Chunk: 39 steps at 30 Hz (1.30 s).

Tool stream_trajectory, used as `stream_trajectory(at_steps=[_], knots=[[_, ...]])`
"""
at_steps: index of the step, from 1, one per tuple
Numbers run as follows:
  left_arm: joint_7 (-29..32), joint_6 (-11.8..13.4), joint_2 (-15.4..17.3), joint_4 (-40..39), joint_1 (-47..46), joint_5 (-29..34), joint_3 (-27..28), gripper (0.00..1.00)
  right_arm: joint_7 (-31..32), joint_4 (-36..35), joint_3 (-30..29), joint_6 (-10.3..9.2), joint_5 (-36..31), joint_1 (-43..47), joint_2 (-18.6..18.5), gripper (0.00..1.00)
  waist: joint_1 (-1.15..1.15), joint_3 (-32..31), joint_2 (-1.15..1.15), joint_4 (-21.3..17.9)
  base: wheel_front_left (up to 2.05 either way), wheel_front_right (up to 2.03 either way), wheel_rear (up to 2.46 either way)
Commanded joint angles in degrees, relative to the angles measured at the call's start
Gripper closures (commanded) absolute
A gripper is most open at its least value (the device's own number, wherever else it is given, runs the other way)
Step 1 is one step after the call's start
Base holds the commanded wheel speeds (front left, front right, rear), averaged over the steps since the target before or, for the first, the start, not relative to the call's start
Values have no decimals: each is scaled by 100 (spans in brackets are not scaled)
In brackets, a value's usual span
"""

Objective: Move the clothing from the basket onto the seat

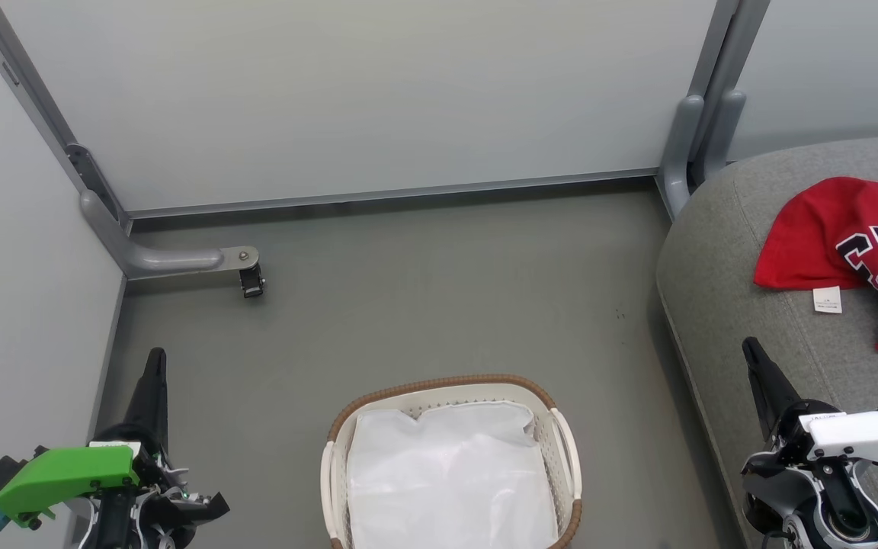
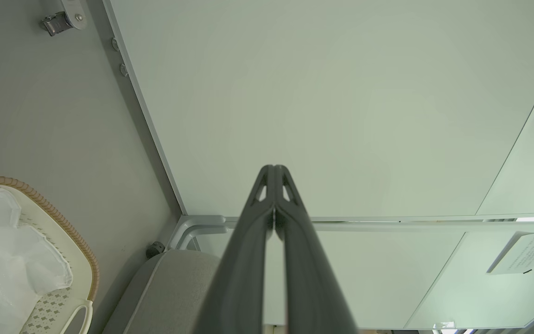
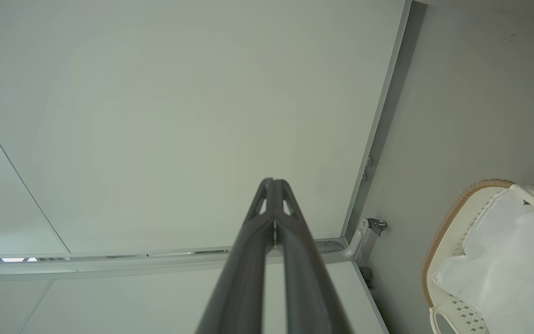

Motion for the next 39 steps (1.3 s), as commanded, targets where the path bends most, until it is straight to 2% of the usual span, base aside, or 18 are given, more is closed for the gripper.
stream_trajectory(at_steps=[1, 39], knots=[[22, -18, 38, -9, 66, -17, 16, 100, 18, -17, -11, -4, 23, 66, -34, 100, 0, 0, 0, 0, 0, 0, 0], [21, -18, 38, -11, 66, -18, 13, 100, 17, -16, -10, -3, 24, 66, -34, 100, 0, 0, 0, 0, 0, 0, 0]])
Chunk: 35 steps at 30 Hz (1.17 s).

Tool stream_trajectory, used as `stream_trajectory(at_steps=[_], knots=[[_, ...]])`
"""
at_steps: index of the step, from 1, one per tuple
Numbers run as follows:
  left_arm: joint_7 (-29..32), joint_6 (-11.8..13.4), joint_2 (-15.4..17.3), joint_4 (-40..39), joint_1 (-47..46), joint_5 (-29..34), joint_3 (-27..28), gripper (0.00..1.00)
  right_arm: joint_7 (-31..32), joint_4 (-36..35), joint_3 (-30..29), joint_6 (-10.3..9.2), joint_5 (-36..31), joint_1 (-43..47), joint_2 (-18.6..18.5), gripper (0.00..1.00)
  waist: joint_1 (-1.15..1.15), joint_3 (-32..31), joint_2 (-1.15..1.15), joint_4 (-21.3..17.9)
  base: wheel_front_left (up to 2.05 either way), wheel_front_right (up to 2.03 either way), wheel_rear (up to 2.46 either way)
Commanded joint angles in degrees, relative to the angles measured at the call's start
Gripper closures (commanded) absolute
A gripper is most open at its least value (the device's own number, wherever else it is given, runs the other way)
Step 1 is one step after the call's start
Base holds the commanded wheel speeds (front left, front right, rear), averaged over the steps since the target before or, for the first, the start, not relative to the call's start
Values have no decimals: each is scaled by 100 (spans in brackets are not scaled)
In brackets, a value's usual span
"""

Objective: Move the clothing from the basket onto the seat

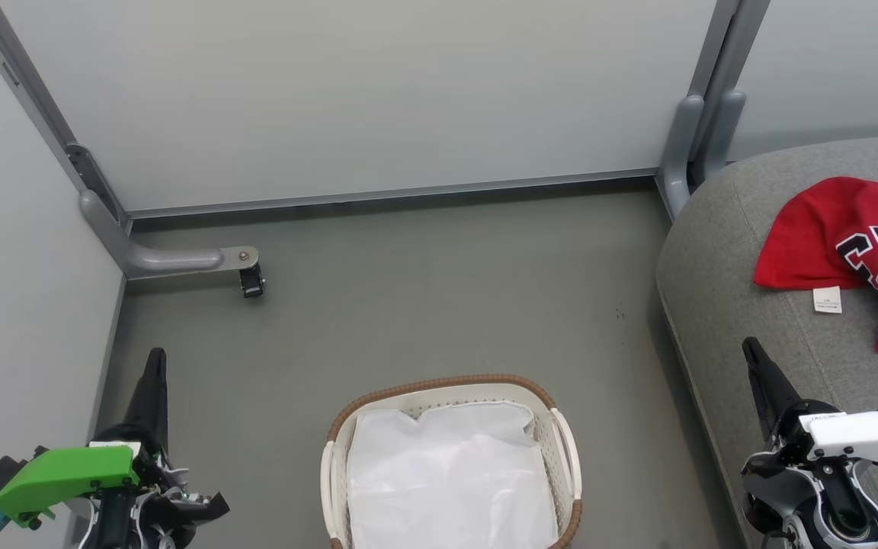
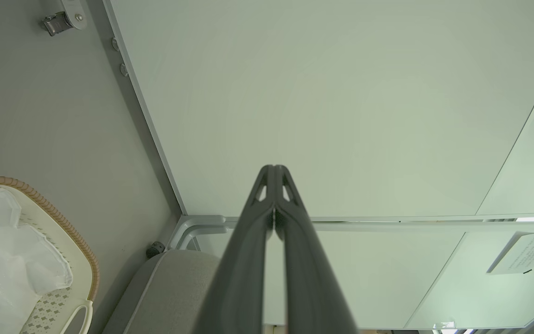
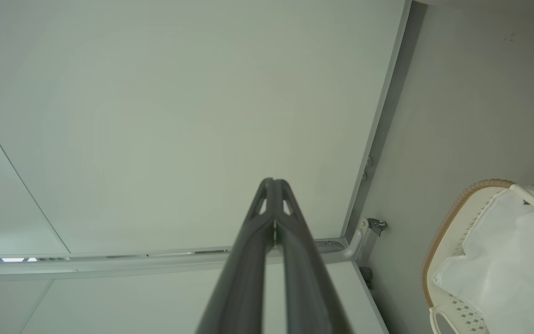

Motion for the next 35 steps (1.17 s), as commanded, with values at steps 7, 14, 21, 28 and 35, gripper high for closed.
stream_trajectory(at_steps=[7, 14, 21, 28, 35], knots=[[21, -18, 38, -10, 65, -19, 12, 100, 17, -15, -10, -2, 24, 66, -34, 100, 0, 0, 0, 0, 0, 0, 0], [20, -18, 38, -10, 65, -19, 12, 100, 17, -15, -10, -2, 24, 66, -34, 100, 0, 0, 0, 0, 0, 0, 0], [20, -18, 38, -11, 65, -19, 11, 100, 16, -15, -10, -2, 24, 66, -34, 100, 0, 0, 0, 0, 0, 0, 0], [20, -18, 38, -11, 65, -19, 11, 100, 16, -15, -9, -2, 24, 66, -34, 100, 0, 0, 0, 0, 0, 0, 0], [20, -18, 38, -11, 65, -19, 11, 100, 16, -15, -9, -2, 24, 66, -34, 100, 0, 0, 0, 0, 0, 0, 0]])
